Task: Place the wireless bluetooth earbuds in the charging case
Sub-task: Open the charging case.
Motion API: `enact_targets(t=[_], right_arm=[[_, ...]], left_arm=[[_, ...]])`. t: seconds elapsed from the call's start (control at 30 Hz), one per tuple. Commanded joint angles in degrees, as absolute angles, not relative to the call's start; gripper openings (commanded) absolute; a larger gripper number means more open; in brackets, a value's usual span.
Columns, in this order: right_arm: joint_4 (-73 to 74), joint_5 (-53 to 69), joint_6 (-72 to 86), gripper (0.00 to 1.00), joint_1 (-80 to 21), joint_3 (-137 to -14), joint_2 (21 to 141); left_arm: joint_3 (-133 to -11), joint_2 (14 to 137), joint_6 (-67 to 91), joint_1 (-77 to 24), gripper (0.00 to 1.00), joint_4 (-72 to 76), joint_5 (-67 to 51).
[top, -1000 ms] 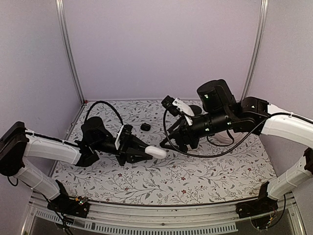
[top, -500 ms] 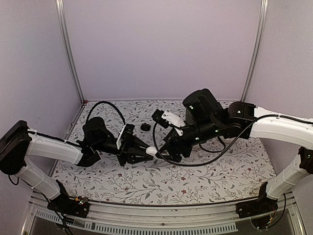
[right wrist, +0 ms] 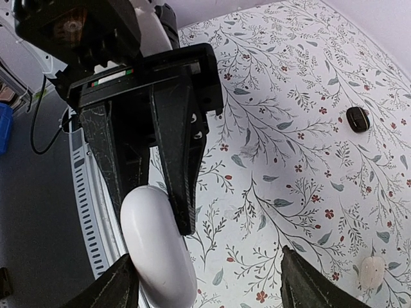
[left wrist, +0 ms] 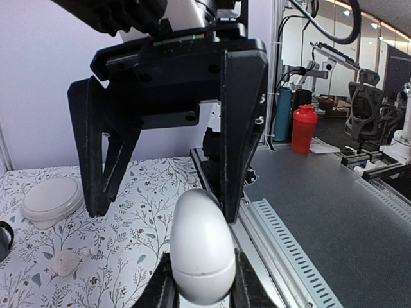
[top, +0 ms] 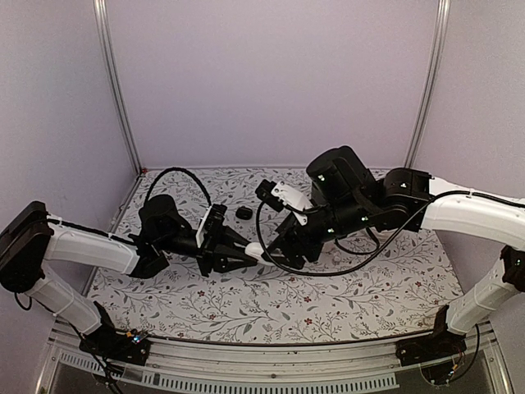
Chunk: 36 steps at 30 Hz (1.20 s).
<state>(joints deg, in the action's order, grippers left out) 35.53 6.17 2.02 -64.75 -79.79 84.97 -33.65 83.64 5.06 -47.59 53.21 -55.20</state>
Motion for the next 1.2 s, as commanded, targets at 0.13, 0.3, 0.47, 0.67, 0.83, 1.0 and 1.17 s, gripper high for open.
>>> enact_targets(t=[0.13,0.3,0.47,0.67,0.83,1.0,1.17], right_arm=[[34.91,2.12,3.33,0.75,-63.02,-81.07,83.40],[35.15,1.72,3.36,0.74,-62.92,-81.01,83.23],[35.03,1.25,3.35,0.72,-62.88,-80.95,82.80],[35.05,2.98,3.17,0.70,-62.89,-81.15,83.08],[34.47,6.41,2.86,0.70,-62.92,-81.15,82.79],[34.29,9.41,2.99,0.71,-62.93,-81.29,82.71],[33.75,11.50,3.51,0.70,-62.93,-81.17,82.67]], left_arm=[[-34.63,83.70,5.36,-47.80,0.00,54.60,-58.52],[-34.59,83.77,5.35,-47.80,0.00,54.49,-58.62],[-34.54,83.72,5.45,-47.77,0.00,54.49,-58.71],[-34.43,83.75,5.45,-47.80,0.00,54.92,-58.24],[-34.41,84.26,5.28,-47.75,0.00,54.93,-57.18],[-33.54,84.04,4.20,-47.73,0.00,55.80,-54.53],[-32.74,84.31,2.66,-47.80,0.00,57.90,-53.59]])
